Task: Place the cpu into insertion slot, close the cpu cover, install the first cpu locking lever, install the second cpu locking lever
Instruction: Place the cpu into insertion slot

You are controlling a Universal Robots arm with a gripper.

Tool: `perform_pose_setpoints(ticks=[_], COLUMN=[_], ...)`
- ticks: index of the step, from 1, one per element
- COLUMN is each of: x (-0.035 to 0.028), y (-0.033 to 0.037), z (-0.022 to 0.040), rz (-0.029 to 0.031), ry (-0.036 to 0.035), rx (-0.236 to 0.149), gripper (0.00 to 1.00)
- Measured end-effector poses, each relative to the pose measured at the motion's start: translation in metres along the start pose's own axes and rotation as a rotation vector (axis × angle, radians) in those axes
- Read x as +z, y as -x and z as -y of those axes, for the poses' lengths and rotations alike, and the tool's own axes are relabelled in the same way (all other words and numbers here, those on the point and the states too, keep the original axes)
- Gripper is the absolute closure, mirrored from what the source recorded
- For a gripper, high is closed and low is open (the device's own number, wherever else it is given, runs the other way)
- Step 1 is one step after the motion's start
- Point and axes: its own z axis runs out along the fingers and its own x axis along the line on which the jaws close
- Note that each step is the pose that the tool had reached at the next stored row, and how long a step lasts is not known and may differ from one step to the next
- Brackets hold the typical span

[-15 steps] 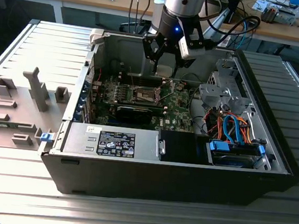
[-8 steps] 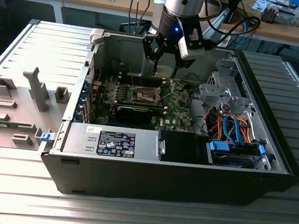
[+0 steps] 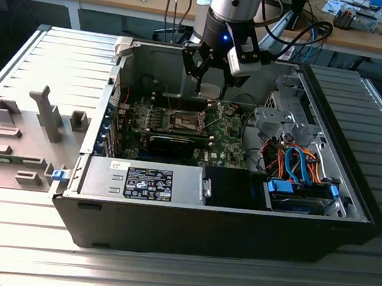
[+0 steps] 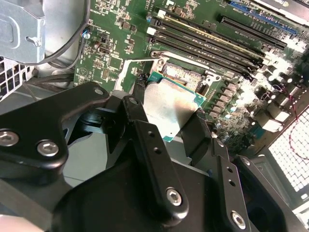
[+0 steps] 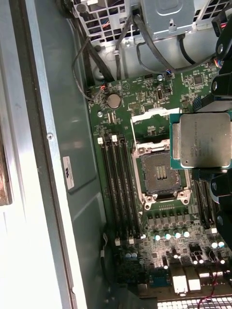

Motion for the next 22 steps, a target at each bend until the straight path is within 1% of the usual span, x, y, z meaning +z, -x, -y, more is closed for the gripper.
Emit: perform_pose_setpoints(ticks=[22], x=[0.001], y=[0.0], z=[0.0001], rz=[0.0019], ry=[0.0005], rx=[0.024], gripper=[0.46])
